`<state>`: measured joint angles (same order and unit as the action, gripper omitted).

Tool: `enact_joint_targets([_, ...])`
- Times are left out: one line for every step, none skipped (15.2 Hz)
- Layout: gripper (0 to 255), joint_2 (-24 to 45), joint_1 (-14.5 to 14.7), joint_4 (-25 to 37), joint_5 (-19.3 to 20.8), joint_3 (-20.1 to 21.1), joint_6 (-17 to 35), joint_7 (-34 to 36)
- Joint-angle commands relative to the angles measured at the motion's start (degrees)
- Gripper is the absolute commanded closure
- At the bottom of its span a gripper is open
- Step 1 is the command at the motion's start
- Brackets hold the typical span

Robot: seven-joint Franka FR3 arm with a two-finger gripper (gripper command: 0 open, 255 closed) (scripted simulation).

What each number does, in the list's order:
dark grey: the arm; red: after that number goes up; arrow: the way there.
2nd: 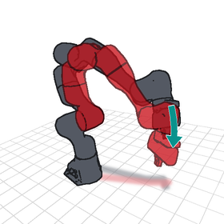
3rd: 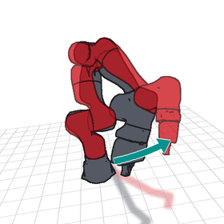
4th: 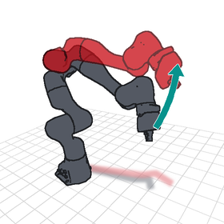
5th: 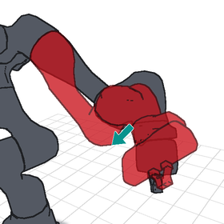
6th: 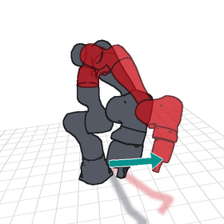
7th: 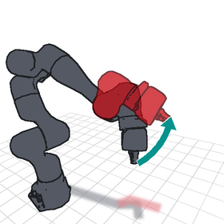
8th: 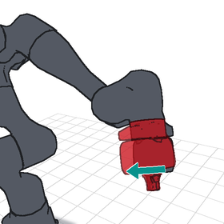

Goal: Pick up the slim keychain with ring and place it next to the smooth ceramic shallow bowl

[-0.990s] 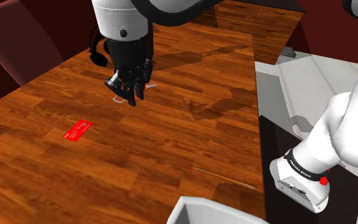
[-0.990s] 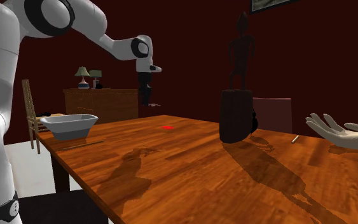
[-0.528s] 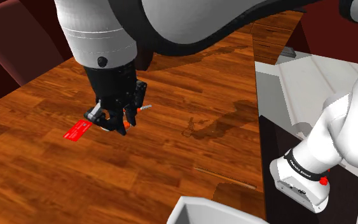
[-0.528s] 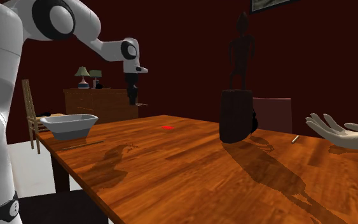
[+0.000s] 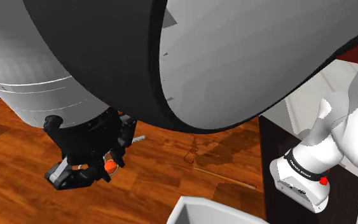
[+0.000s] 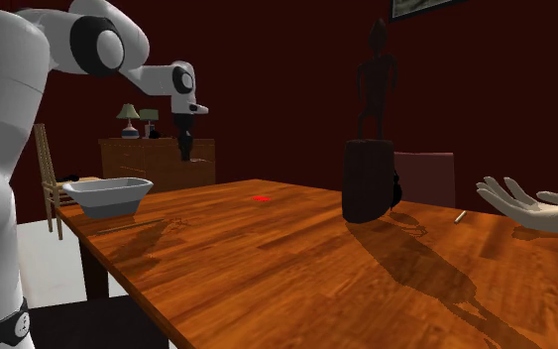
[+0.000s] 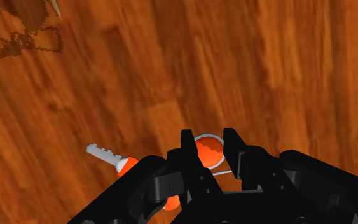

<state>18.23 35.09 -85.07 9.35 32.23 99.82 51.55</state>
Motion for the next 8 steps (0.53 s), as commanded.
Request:
enact_joint_targets([255,1.8,2.4,1.5,1.1,0.6,-0.1,3.0])
enact_joint_targets([255,2.8,3.7,2.8,1.7,0.8,-0.5,4.4])
enact_joint_targets([255,3.9,5.0,4.2,2.3,1.0,-1.0,5.7])
enact_joint_targets([255,5.0,6.4,5.7,2.9,1.2,-1.5,7.0])
enact_joint_targets([255,6.2,7.8,7.3,3.5,1.3,-2.1,8.3])
enact_joint_targets([255,7.5,9.3,9.0,4.2,1.5,-2.8,9.6])
enact_joint_targets([255,8.8,10.8,10.9,4.8,1.5,-3.5,10.8])
enact_joint_targets([255,10.2,12.4,12.9,5.5,1.5,-4.2,12.0])
